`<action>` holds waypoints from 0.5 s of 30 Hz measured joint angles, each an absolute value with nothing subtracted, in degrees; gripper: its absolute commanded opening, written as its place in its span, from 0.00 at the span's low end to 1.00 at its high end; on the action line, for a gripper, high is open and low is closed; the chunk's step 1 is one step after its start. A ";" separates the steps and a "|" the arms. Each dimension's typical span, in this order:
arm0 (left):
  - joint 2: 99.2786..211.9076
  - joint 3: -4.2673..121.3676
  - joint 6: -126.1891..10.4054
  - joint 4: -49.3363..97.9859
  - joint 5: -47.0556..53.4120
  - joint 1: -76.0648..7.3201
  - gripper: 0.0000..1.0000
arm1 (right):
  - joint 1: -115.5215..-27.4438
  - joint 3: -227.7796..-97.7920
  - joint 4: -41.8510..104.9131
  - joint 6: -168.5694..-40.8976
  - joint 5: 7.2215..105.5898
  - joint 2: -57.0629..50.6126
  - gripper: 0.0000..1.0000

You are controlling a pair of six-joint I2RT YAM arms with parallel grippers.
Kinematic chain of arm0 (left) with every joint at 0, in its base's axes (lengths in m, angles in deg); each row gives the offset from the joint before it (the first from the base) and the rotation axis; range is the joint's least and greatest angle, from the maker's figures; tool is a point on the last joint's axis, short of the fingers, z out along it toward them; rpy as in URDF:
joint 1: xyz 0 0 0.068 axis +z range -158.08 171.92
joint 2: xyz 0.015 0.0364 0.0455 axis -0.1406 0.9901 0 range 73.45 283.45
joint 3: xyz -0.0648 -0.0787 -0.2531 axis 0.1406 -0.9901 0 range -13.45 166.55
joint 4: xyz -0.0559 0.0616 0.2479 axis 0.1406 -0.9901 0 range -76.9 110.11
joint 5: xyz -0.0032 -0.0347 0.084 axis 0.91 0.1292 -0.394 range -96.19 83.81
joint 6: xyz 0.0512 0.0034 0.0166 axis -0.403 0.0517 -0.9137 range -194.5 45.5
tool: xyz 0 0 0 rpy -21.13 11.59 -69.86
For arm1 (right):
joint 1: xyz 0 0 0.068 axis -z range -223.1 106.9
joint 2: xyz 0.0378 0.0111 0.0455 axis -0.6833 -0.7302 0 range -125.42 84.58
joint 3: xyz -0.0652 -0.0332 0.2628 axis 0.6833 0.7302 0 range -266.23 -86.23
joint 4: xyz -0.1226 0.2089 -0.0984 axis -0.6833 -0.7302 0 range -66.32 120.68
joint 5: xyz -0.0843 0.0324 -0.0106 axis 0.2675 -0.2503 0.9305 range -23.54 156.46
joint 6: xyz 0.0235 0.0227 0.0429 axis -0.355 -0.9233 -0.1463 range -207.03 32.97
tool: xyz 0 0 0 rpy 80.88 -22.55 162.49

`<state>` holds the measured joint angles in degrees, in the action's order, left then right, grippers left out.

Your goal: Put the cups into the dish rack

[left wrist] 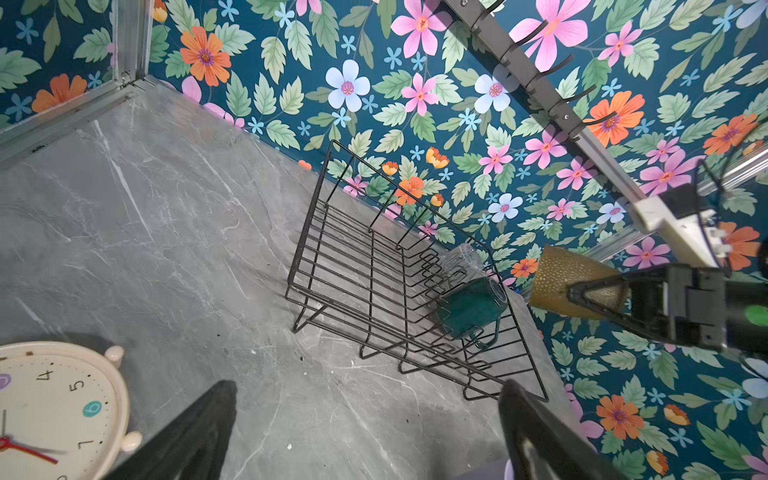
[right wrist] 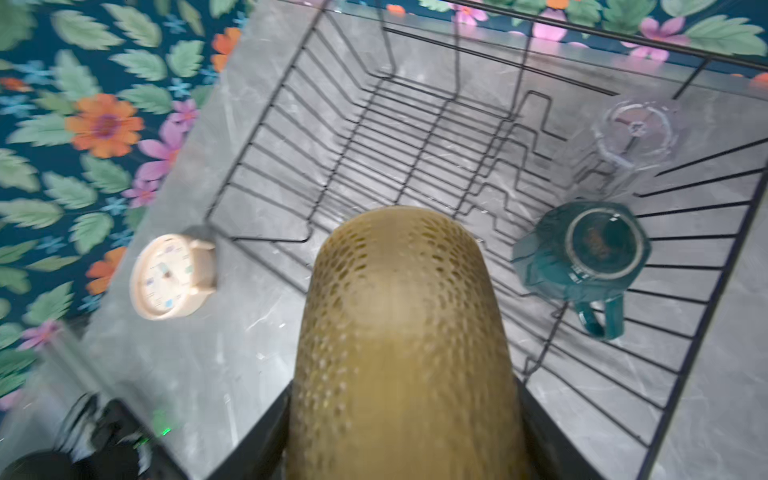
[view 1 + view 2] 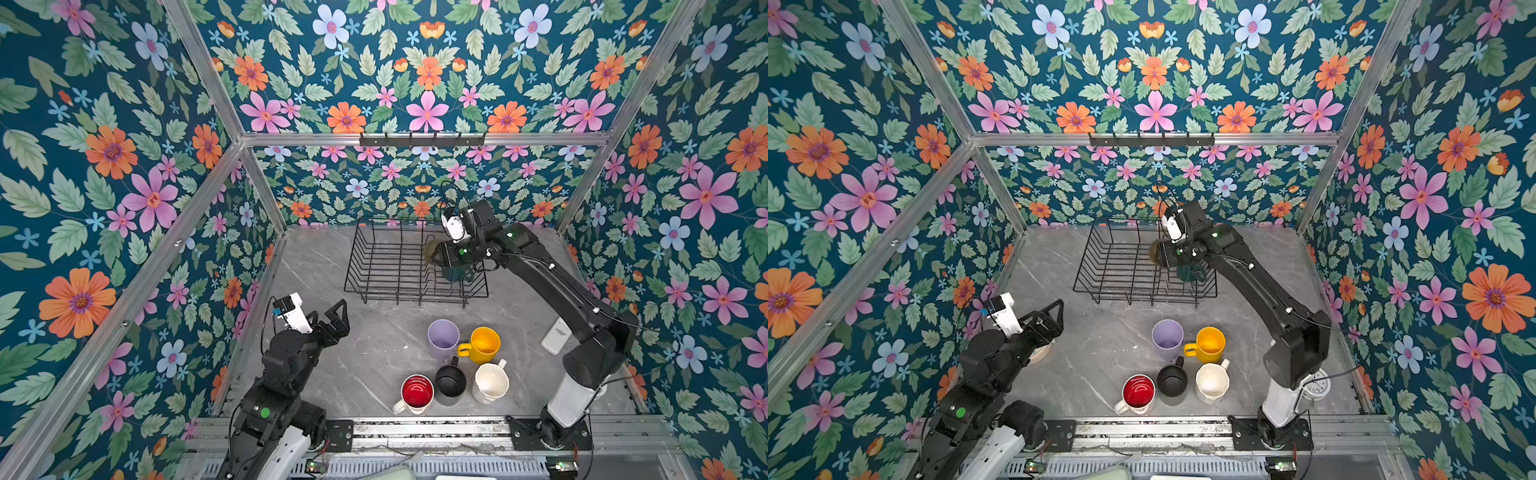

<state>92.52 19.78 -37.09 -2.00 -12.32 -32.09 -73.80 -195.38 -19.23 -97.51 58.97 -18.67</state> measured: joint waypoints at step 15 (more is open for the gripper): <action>86.95 19.85 -39.30 -8.25 -15.32 -32.09 1.00 | -71.57 -231.42 -33.66 -93.16 66.93 -47.49 0.00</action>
<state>86.95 19.85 -39.30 -8.25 -15.32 -32.09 -71.57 -231.42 -33.66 -93.16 66.93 -47.49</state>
